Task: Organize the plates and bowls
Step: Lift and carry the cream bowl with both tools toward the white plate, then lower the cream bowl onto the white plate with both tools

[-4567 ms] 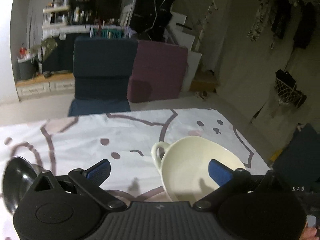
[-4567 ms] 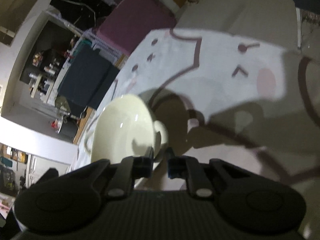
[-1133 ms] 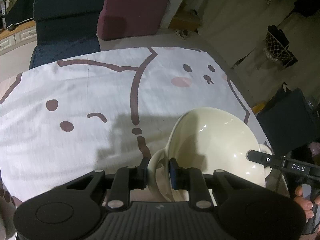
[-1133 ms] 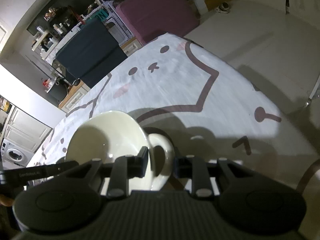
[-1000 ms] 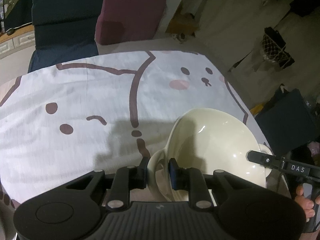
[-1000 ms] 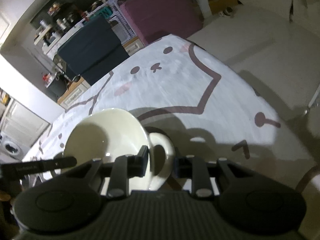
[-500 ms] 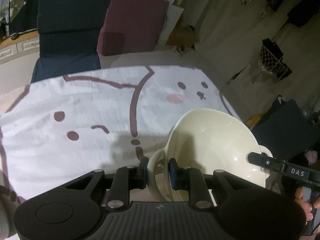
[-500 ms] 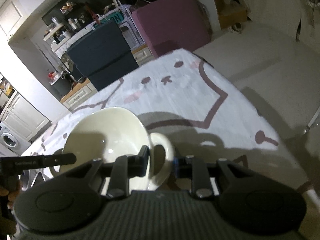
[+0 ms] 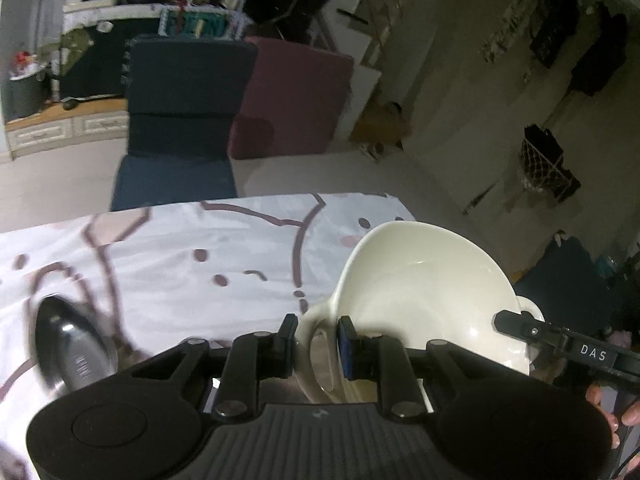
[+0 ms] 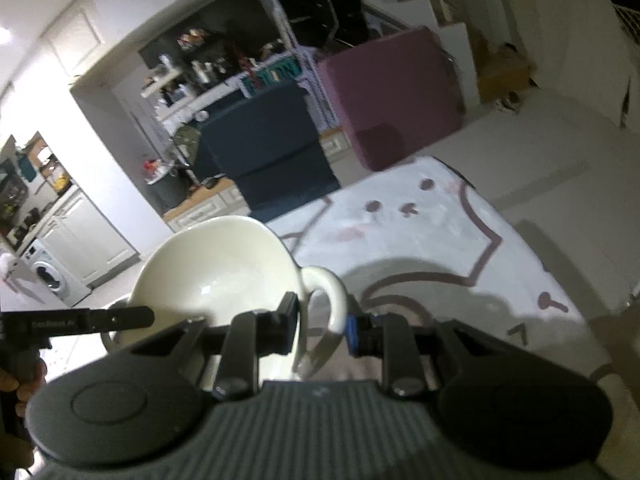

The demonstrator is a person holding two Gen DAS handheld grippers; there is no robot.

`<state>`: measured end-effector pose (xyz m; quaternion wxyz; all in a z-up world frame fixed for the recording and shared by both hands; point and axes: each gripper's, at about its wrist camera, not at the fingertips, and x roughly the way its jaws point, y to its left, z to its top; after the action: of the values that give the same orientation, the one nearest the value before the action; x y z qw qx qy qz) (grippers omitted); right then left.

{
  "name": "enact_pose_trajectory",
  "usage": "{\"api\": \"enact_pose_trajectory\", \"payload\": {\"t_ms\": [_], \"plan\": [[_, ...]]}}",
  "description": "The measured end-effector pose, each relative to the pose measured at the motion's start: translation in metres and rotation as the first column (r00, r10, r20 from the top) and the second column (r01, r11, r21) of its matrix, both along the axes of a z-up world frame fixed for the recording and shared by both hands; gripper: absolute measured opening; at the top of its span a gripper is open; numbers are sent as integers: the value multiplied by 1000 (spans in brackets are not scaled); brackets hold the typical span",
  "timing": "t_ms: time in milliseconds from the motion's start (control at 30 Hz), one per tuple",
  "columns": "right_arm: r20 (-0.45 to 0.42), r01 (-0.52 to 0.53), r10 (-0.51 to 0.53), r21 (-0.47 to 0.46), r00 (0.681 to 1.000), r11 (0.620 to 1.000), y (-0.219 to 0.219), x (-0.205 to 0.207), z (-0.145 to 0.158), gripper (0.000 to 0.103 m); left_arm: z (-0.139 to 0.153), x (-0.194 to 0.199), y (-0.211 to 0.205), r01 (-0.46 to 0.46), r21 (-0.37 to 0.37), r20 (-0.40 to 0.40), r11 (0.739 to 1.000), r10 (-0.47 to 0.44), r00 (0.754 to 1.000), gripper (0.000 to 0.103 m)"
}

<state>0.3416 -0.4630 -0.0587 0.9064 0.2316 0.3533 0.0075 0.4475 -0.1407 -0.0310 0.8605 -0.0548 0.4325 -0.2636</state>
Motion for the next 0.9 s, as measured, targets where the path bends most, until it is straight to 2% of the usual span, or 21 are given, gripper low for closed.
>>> {"api": "enact_pose_trajectory", "payload": {"t_ms": [200, 467, 700, 900], "plan": [[34, -53, 52, 32, 998, 998, 27, -26, 16, 28, 23, -48, 48, -82, -17, 12, 997, 82, 997, 21], [43, -167, 165, 27, 985, 986, 69, -54, 27, 28, 34, -112, 111, -186, -26, 11, 982, 186, 982, 20], [43, -251, 250, 13, 967, 968, 97, -65, 31, 28, 30, -159, 163, -257, -43, 10, 966, 257, 966, 20], [27, -315, 315, -3, 949, 949, 116, -72, 29, 28, 15, -190, 201, -288, -62, 9, 956, 289, 957, 19]]}}
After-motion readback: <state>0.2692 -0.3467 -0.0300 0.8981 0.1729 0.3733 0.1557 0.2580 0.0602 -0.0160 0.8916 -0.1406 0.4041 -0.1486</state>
